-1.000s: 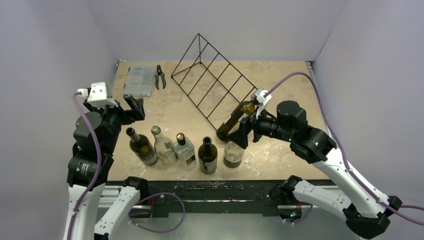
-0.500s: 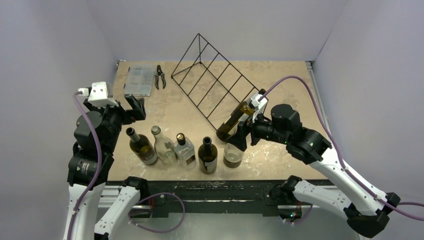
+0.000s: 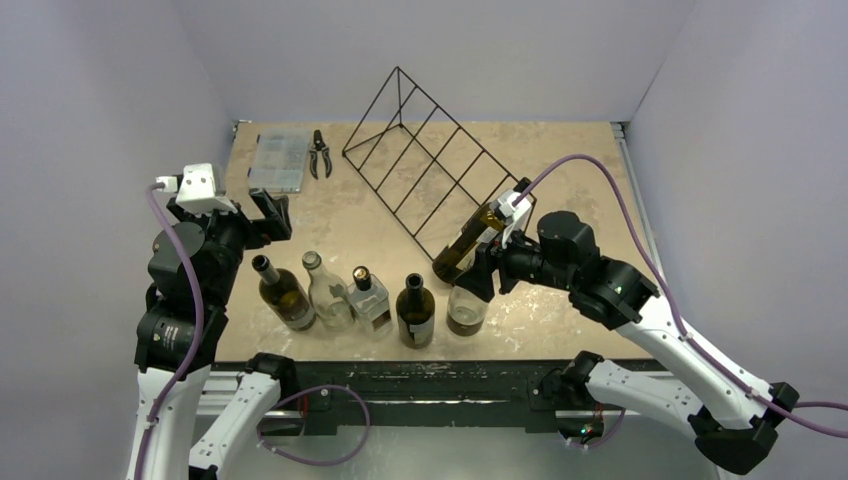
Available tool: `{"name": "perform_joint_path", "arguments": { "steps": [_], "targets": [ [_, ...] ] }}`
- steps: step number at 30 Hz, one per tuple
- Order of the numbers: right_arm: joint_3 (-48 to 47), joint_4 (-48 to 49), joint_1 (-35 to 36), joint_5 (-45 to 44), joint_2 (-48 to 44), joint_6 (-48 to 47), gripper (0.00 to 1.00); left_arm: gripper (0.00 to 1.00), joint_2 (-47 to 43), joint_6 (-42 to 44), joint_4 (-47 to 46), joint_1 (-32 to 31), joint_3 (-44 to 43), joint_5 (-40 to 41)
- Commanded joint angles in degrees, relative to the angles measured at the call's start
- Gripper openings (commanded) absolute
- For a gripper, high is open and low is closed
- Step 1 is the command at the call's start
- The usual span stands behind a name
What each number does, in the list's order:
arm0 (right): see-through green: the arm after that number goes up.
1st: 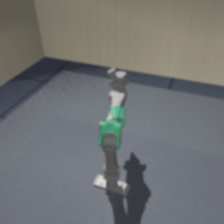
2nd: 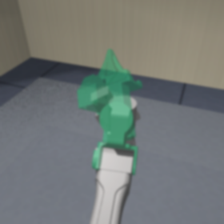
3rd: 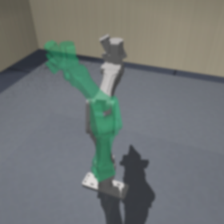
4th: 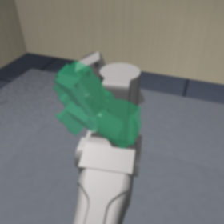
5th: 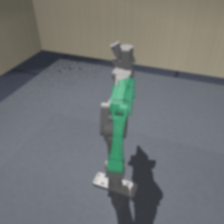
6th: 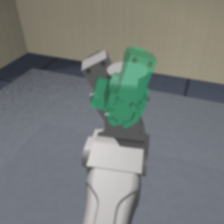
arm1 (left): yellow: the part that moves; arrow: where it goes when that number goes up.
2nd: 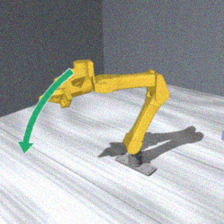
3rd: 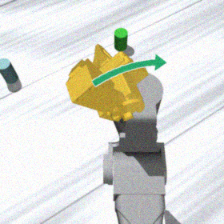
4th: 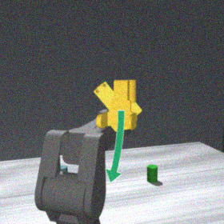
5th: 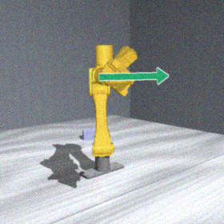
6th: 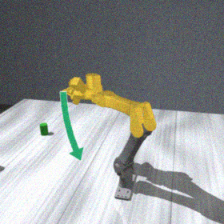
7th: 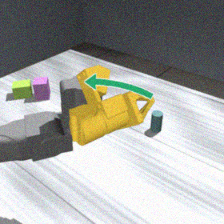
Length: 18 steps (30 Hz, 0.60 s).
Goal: Put the wine bottle on the wine rack
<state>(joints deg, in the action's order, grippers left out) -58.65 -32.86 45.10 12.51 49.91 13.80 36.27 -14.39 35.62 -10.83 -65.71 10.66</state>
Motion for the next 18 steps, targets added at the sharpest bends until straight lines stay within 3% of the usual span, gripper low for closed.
{"name": "perform_joint_path", "arguments": {
  "steps": [1,10,18],
  "targets": [
    [0.70,1.84,0.43,-1.52,-0.16,0.17,0.66,1.00,0.13,-0.81,-1.41,0.63,-0.31,-0.42],
    [1.33,2.49,0.94,-1.61,0.26,0.17,0.63,1.00,0.19,-0.85,-1.43,0.63,-0.28,-0.46],
    [1.25,3.07,1.11,-5.37,-0.85,0.26,0.44,1.00,0.14,-0.81,-1.39,0.61,-0.25,-0.46]
  ]
}}
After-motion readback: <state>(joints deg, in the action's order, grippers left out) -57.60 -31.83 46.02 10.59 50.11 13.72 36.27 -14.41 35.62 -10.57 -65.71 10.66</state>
